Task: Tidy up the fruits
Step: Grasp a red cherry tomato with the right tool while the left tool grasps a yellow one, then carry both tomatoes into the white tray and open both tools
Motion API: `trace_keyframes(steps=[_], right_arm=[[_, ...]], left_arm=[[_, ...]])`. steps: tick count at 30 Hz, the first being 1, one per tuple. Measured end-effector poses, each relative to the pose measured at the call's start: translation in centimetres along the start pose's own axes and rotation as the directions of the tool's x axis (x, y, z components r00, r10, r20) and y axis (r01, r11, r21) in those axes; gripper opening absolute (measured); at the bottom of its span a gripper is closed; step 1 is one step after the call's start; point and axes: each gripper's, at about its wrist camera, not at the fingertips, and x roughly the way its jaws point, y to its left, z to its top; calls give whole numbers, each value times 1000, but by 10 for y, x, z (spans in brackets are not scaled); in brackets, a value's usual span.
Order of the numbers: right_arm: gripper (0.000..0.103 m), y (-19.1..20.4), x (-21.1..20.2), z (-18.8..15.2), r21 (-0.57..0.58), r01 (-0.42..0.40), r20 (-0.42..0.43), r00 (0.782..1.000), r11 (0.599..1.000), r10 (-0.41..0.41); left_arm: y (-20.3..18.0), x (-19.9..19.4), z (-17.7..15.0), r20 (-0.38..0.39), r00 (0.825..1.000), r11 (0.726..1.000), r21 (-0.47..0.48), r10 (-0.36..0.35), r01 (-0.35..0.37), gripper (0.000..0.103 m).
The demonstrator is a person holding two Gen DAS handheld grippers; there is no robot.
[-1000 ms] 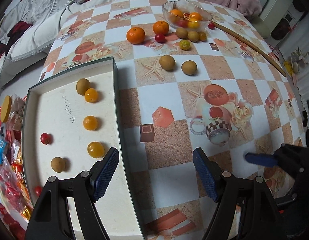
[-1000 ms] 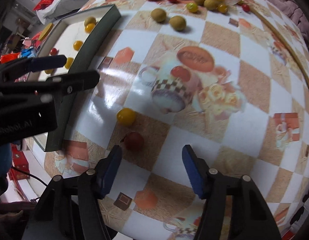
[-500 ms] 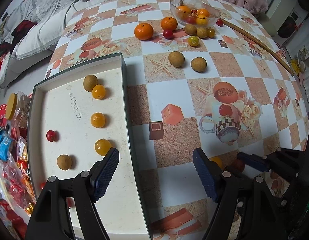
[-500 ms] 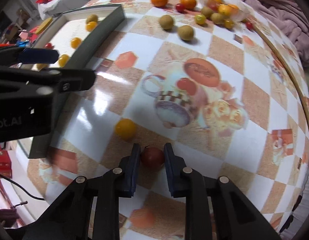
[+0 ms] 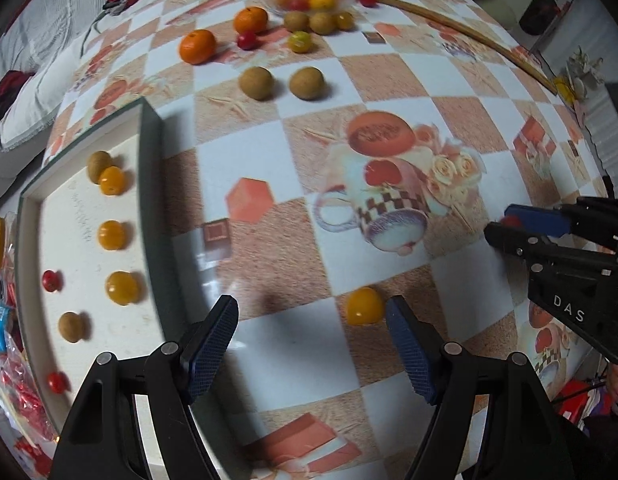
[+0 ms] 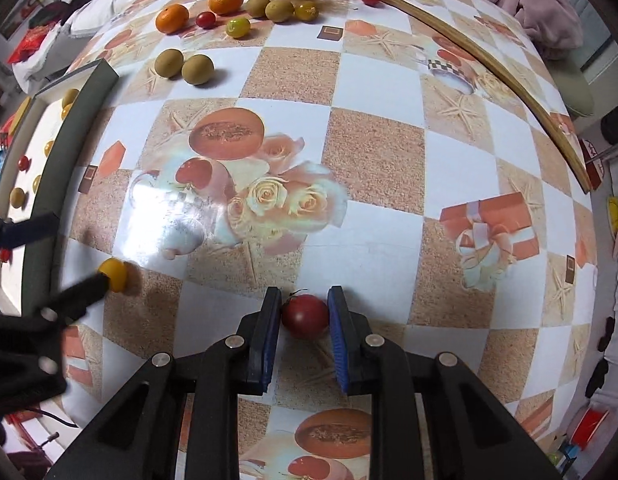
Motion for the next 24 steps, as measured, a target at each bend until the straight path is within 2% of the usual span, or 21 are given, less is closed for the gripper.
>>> trace_keyframes(steps=[5, 7, 8, 9, 10, 11, 13, 16, 20, 24], right_arm=[[26, 4, 2, 5, 0, -2, -1, 1000, 1000, 2], [26, 3, 3, 5, 2, -5, -4, 1000, 1000, 6], [26, 1, 3, 5, 1, -6, -6, 1000, 1000, 6], [26, -2, 3, 7, 1, -8, -8, 1000, 1000, 8], [26, -4, 3, 9, 3, -11, -11, 1000, 1000, 11], [26, -6, 3, 10, 7, -19, -14, 1000, 1000, 19], [26, -13, 5, 12, 31, -47, -22, 999, 998, 48], [26, -27, 6, 15, 86, -101, -29, 994, 991, 104], [26, -44, 0, 18, 137, -127, -28, 991, 982, 132], [26, -47, -11, 22, 134, -133, -25, 990, 982, 137]], left_arm=[[-12, 11, 4, -19, 1000, 1000, -4, 17, -17, 75], [-14, 16, 4, -44, 999, 1000, -10, 20, -20, 51], [-15, 15, 4, -35, 999, 1000, -13, 20, -20, 49], [-16, 14, 4, -34, 999, 1000, -14, 14, -14, 39], [-19, 13, 4, -30, 1000, 1000, -7, 4, -4, 24], [-21, 13, 5, -32, 999, 1000, 5, 0, 0, 21], [-24, 12, 6, -37, 999, 1000, 1, -9, 9, 21], [-11, 8, 8, -49, 996, 995, -76, -74, 70, 21], [3, -1, 8, -41, 992, 984, -140, -117, 110, 21], [13, -14, 5, -26, 991, 978, -167, -131, 125, 21]])
